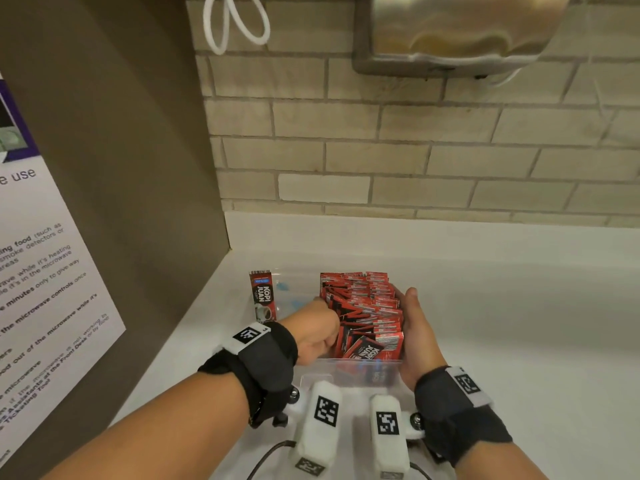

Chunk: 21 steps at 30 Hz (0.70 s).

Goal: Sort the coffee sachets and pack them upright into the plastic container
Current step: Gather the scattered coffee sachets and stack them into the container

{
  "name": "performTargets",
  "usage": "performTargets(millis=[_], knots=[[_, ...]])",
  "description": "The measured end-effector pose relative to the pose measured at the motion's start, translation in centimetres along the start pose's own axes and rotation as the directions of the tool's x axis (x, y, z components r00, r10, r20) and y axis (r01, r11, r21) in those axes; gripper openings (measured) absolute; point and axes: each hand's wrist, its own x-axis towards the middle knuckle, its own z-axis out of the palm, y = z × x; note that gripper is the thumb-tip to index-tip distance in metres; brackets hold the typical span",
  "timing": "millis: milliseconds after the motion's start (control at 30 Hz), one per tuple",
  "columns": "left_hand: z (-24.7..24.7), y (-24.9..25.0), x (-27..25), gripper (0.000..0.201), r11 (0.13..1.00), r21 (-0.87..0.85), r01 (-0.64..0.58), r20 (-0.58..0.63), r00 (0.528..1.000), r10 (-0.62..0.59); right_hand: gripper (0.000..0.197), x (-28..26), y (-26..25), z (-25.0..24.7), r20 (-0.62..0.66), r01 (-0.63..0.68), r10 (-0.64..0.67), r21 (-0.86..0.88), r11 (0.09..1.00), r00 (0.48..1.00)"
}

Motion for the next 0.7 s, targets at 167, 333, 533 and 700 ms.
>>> performTargets(millis=[167, 333, 533, 700], knots=[[-0.2, 0.3, -1.0, 0.055, 1.000, 0.027, -0.011, -0.037, 0.999, 0.012, 0.053, -0.1, 0.1, -0.1, -0.026, 0.009, -0.010, -0.040, 0.999, 1.000], [-0.3, 0.7, -2.3, 0.047, 0.990, -0.131, -0.054, -0.123, 0.992, 0.037, 0.079, -0.2, 0.2, -1.3, -0.091, -0.009, 0.000, -0.105, 0.994, 0.996], [-1.4, -0.6, -4.8, 0.038, 0.932, -0.209, -0.297, -0.219, 0.943, 0.251, 0.049, -1.8, -1.0, -2.1, -0.138, 0.049, -0.086, -0.248, 0.968, 0.987], [-3.1, -2.0, -6.2, 0.039, 0.767, 0.416, -0.488, -0.178, 0.784, 0.595, 0.024, -4.5, -4.0, -1.9, 0.014, 0.317, -0.429, -0.697, 0.644, 0.903]])
